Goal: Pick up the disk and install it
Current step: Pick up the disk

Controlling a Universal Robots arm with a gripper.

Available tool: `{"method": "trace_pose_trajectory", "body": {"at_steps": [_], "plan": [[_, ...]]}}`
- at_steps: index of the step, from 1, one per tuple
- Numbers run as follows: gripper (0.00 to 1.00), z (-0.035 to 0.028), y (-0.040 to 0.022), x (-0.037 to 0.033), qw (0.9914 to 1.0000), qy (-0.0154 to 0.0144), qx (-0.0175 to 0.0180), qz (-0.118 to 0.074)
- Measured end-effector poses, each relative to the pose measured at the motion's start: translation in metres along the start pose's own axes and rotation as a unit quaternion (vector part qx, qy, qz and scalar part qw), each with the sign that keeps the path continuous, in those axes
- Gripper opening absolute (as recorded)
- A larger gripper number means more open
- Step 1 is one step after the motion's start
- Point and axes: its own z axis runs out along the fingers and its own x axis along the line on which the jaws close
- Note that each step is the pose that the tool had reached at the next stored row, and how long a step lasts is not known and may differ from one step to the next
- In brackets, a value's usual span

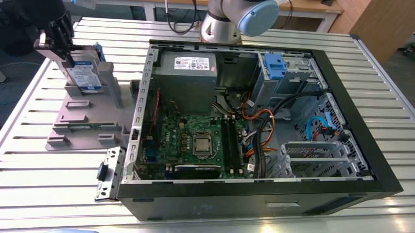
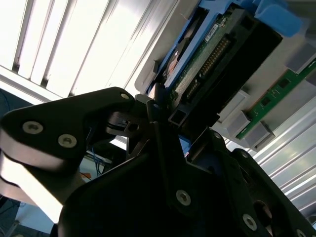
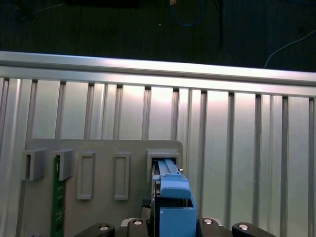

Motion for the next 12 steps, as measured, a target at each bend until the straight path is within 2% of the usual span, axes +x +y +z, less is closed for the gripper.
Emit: {"method": "trace_pose_trajectory", "body": {"at_steps": [12], "plan": [[0.37, -0.0062, 0.0002, -0.0002, 1.00000, 0.0000, 0.0000, 0.000]]}}
